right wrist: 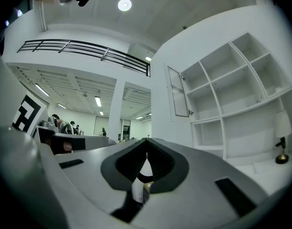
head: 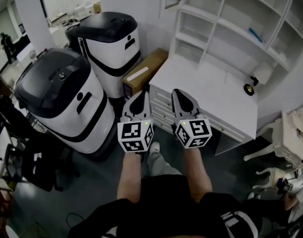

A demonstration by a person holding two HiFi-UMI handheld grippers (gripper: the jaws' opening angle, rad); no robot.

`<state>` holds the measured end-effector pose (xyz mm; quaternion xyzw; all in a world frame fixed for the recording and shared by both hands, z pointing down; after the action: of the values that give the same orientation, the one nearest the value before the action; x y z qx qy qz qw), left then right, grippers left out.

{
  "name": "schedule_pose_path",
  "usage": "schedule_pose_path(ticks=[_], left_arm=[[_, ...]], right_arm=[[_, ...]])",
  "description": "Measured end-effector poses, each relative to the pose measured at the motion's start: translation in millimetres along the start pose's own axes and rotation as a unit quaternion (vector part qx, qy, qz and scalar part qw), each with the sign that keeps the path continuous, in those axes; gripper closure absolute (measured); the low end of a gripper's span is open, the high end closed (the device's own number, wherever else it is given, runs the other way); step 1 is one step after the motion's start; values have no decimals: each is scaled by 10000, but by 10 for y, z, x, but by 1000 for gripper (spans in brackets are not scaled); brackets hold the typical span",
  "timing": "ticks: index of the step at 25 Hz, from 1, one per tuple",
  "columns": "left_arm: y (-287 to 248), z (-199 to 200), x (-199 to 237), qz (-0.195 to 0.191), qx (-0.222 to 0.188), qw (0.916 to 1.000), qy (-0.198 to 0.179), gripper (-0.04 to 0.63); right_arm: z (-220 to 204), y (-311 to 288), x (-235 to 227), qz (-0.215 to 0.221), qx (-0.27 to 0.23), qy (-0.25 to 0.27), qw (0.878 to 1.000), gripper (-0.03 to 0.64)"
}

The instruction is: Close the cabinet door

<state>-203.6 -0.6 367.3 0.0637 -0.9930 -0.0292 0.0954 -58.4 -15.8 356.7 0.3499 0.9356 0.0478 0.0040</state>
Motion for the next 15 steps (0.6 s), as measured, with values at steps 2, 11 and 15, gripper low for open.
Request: schedule_pose_path(ticks=[2, 11, 15], left_arm=[[-55, -35, -47, -54, 29, 10000, 31, 583], [-469, -152, -39, -192, 80, 9998, 60, 583], [-734, -171, 2, -232, 102, 9997, 58, 583]], right_arm=[[-5, -26, -69, -73, 17, -5, 10000, 597], [-110, -332, -266, -98, 76, 41, 9999, 595], [-119, -556, -442, -149, 51, 121, 9998, 595]])
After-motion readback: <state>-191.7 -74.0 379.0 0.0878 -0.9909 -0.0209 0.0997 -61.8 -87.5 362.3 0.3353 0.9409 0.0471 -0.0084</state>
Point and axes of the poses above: the fingertips, and each gripper's own axes: y backward along the fingers, x to its left, z out of its top, the point moved 5 cm from there along y, backward along the fingers, and after that the axes turned 9 degrees about z, right-handed, at the moved point
